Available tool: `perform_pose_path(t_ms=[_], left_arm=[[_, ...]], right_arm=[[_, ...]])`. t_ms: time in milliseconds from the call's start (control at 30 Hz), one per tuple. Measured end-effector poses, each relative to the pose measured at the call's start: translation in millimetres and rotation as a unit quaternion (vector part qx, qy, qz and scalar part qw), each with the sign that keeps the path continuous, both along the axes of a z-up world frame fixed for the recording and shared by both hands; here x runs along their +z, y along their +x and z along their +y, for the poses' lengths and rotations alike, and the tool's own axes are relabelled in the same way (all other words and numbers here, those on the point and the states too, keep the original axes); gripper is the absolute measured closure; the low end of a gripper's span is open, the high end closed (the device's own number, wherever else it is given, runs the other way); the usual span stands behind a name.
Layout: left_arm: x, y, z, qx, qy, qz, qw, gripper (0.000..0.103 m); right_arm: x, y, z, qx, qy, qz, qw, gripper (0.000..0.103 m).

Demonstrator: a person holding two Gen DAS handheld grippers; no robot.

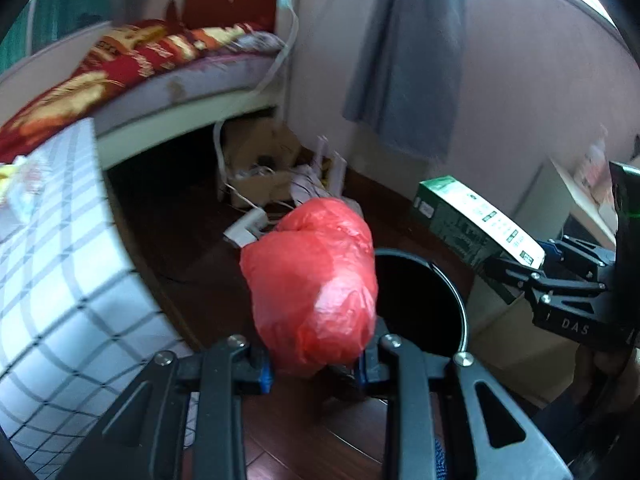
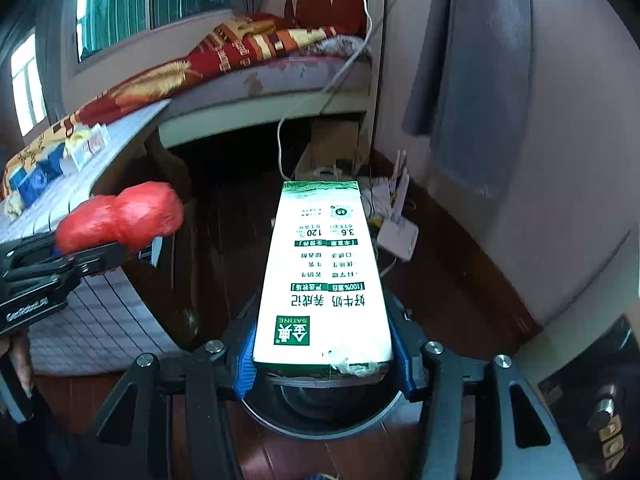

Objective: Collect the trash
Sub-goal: 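Carry the carton and red bag over the bucket and open both tools, then move both tools back toward the table items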

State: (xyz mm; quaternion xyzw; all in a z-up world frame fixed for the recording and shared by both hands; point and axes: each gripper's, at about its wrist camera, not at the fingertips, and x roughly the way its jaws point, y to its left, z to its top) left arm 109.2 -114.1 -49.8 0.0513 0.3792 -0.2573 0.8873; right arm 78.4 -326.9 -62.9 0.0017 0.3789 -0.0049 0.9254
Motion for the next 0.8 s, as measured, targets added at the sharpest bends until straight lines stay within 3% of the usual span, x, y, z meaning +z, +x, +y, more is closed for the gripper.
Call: perform_pose_path(t_ms=[333, 400, 433, 467, 500, 600, 800], left_arm=[[-38.7, 19.2, -48.2, -0.057, 0.019, 0.065, 0.996, 0.071], [-46.2, 22.4, -52.7, -0.064, 0.014, 0.081, 0.9945, 0.062], [-51.9, 27.7, -54.1, -0.066, 0.012, 0.093, 0.9934, 0.029], [-58.1, 30.9, -51.9, -0.05, 0.021, 0.097, 0.9939, 0.001], [-61.7, 32.8, -47.8, -0.028, 0.028, 0.09, 0.9952, 0.001], [-68.2, 33.1, -33.6, 0.004, 0.045, 0.09, 0.9949, 0.0], [-63.5, 23.9, -17.9, 0.04, 0.068, 0.063, 0.9949, 0.0]], right_arm=[[-36.5, 4.8, -23.7, 0.018, 0.011, 0.048, 0.999, 0.047], [-43.9, 11.4, -26.3, 0.028, 0.02, 0.059, 0.998, 0.047], [-51.6, 16.6, -25.5, 0.035, 0.016, 0.067, 0.997, 0.041], [-60.1, 21.2, -26.6, 0.032, 0.005, 0.074, 0.997, 0.026], [-74.1, 27.1, -29.7, 0.02, -0.007, 0.093, 0.995, 0.0], [-100.9, 31.6, -49.0, -0.022, 0.017, 0.136, 0.99, 0.0], [-85.8, 30.1, -45.6, -0.045, 0.015, 0.11, 0.993, 0.0]])
